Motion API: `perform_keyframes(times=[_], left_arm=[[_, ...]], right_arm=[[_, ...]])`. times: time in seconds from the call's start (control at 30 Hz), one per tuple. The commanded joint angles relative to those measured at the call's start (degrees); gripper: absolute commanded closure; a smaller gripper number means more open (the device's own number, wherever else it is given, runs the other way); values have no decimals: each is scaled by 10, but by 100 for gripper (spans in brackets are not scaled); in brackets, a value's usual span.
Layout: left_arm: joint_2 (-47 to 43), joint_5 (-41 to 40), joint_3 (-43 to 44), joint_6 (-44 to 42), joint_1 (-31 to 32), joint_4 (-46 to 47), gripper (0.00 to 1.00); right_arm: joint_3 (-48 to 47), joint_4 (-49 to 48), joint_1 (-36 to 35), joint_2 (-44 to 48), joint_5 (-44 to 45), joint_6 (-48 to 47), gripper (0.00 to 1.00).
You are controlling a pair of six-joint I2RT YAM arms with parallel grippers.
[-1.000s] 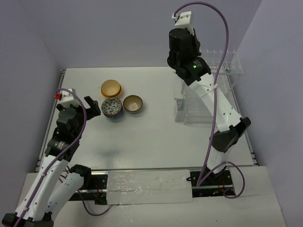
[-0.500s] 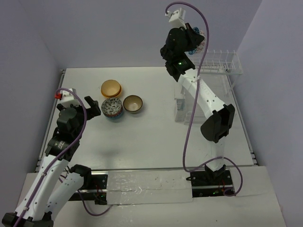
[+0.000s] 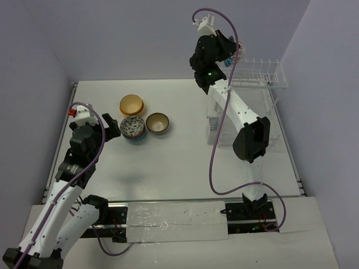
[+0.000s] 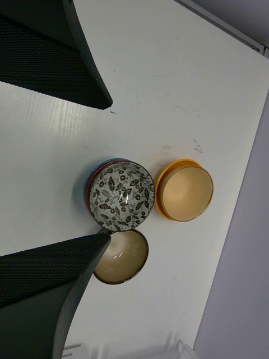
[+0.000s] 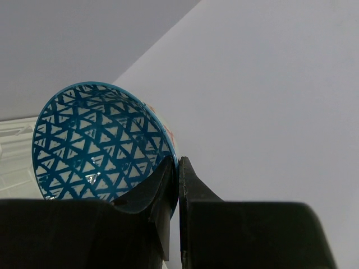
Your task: Load the bowls into the dish rack
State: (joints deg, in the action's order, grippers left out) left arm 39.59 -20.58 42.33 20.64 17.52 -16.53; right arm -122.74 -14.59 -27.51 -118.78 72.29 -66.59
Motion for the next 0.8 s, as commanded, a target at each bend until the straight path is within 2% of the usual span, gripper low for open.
perform_keyframes(times=[0.0,0.53,0.77], left_arm=[[2,8,-4,-6,2,19,1],[8,8,-3,-9,2,19,1],[12,9,-3,-10,2,19,1]], right_arm=[[-36,-40,8,-2,-23,-10,100],[-38,-110,29,-79,-21,-91,100],[-21,-113,40,-76,-22,-87,100]])
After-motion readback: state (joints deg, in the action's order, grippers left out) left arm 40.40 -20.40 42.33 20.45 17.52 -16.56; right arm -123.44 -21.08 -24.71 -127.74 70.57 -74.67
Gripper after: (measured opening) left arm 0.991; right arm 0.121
